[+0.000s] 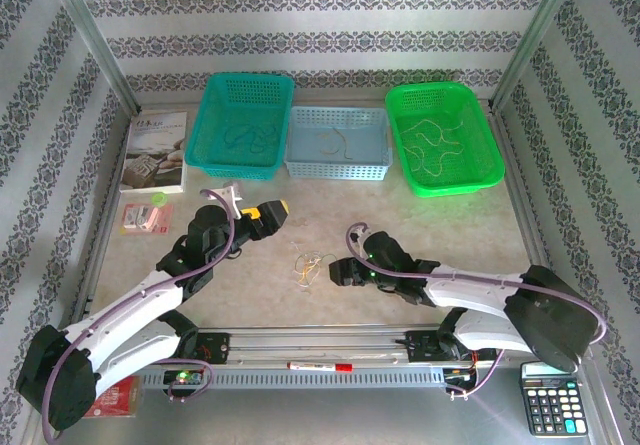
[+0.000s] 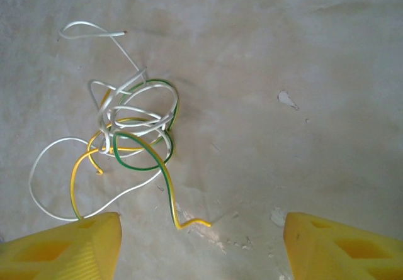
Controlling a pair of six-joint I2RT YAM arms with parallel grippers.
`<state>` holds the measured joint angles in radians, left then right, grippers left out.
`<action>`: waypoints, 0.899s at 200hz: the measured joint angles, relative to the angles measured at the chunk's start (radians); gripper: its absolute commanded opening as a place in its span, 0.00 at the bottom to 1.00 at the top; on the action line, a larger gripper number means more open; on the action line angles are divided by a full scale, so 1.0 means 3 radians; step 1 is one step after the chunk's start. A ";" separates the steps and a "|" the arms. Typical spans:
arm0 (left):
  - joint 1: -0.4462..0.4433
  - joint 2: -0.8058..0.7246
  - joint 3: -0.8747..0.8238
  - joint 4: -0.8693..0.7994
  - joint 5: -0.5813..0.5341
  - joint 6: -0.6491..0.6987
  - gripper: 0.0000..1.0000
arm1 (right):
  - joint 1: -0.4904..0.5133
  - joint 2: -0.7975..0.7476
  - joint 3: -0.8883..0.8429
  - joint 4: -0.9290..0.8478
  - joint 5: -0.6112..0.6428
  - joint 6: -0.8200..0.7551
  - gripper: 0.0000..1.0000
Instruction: Untangle the cables
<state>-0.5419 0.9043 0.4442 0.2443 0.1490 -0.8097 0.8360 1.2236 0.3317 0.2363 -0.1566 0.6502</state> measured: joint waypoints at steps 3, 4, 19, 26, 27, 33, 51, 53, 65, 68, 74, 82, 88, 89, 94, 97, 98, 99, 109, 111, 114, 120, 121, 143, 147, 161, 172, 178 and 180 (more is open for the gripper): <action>-0.0004 0.0003 0.0000 0.0005 0.0004 -0.0003 1.00 | 0.0000 0.0014 0.0011 0.0001 0.0001 -0.0005 0.68; -0.0005 0.0004 0.0000 0.0005 0.0005 -0.0003 1.00 | 0.0000 0.0020 0.0019 0.0001 0.0004 -0.0009 0.68; -0.0015 0.0033 0.0000 0.0011 0.0014 -0.0024 1.00 | 0.0000 0.0076 0.0089 0.0017 0.0025 -0.0037 0.65; -0.0022 0.0051 0.0000 0.0013 0.0014 -0.0028 1.00 | 0.0000 0.0104 0.0118 0.0034 0.0037 -0.0060 0.63; -0.0022 0.0055 0.0000 0.0014 0.0014 -0.0029 1.00 | 0.0000 0.0107 0.0122 0.0038 0.0037 -0.0061 0.63; -0.0025 0.0072 0.0000 0.0020 0.0022 -0.0036 1.00 | 0.0000 0.0137 0.0145 0.0058 0.0039 -0.0076 0.60; -0.0029 0.0127 0.0000 0.0043 0.0024 -0.0048 1.00 | 0.0000 0.0243 0.0193 0.0131 0.0048 -0.0134 0.43; -0.0029 0.0131 0.0000 0.0043 0.0024 -0.0048 1.00 | 0.0000 0.0254 0.0196 0.0135 0.0047 -0.0109 0.42; -0.0031 0.0156 0.0000 0.0046 0.0024 -0.0050 1.00 | 0.0000 0.0314 0.0210 0.0164 0.0048 -0.0139 0.31; -0.0034 0.0161 0.0000 0.0046 0.0024 -0.0050 1.00 | 0.0000 0.0323 0.0211 0.0165 0.0041 -0.0160 0.28; -0.0043 0.0174 0.0000 0.0045 0.0023 -0.0048 1.00 | 0.0000 0.0338 0.0212 0.0172 0.0043 -0.0159 0.22; -0.0056 0.0189 0.0001 0.0043 0.0032 -0.0047 1.00 | 0.0000 0.0341 0.0212 0.0174 0.0041 -0.0183 0.16; -0.0067 0.0197 0.0001 0.0042 0.0039 -0.0046 1.00 | 0.0000 0.0337 0.0214 0.0175 0.0038 -0.0181 0.11; -0.0069 0.0198 0.0001 0.0042 0.0041 -0.0046 1.00 | 0.0000 0.0336 0.0215 0.0175 0.0038 -0.0191 0.11; -0.0072 0.0206 0.0003 0.0041 0.0052 -0.0041 1.00 | -0.0001 0.0334 0.0219 0.0175 0.0034 -0.0175 0.07; -0.0075 0.0212 0.0003 0.0041 0.0066 -0.0033 1.00 | -0.0001 0.0328 0.0219 0.0175 0.0037 -0.0191 0.06; -0.0075 0.0214 0.0003 0.0041 0.0067 -0.0033 1.00 | -0.0001 0.0327 0.0219 0.0177 0.0036 -0.0183 0.05; -0.0076 0.0214 0.0003 0.0041 0.0072 -0.0034 1.00 | 0.0000 0.0326 0.0219 0.0175 0.0036 -0.0170 0.05; -0.0086 0.0225 0.0004 0.0034 0.0086 -0.0020 1.00 | -0.0001 0.0285 0.0221 0.0167 0.0032 -0.0197 0.00; -0.0086 0.0228 0.0004 0.0033 0.0090 -0.0019 1.00 | -0.0003 0.0275 0.0221 0.0163 0.0033 -0.0186 0.00; -0.0090 0.0229 0.0004 0.0031 0.0100 -0.0014 1.00 | -0.0003 0.0258 0.0223 0.0155 0.0027 -0.0192 0.00; -0.0094 0.0231 0.0004 0.0025 0.0112 -0.0006 1.00 | -0.0009 0.0216 0.0226 0.0142 0.0027 -0.0198 0.00; -0.0095 0.0231 0.0004 0.0025 0.0113 -0.0004 1.00 | -0.0009 0.0211 0.0226 0.0142 0.0025 -0.0198 0.00; -0.0095 0.0234 0.0004 0.0017 0.0137 0.0064 1.00 | -0.0048 0.0018 0.0277 0.0074 -0.0006 -0.0198 0.00; -0.0095 0.0234 0.0004 0.0013 0.0141 0.0072 1.00 | -0.0060 -0.0018 0.0291 0.0064 -0.0014 -0.0198 0.00; -0.0099 0.0237 0.0004 0.0000 0.0172 0.0146 1.00 | -0.0099 -0.0146 0.0348 0.0022 -0.0051 -0.0198 0.00; -0.0118 0.0245 0.0004 -0.0009 0.0192 0.0223 1.00 | -0.0128 -0.0252 0.0397 -0.0018 -0.0069 -0.0198 0.00; -0.0135 0.0256 0.0004 -0.0017 0.0203 0.0266 1.00 | -0.0144 -0.0299 0.0421 -0.0042 -0.0085 -0.0198 0.00; -0.0140 0.0258 0.0004 -0.0017 0.0205 0.0278 1.00 | -0.0148 -0.0315 0.0432 -0.0051 -0.0090 -0.0198 0.00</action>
<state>-0.5838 0.9817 0.4454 0.2394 0.2104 -0.7261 0.7918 1.1290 0.4614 0.2211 -0.1837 0.5907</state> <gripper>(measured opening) 0.998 0.051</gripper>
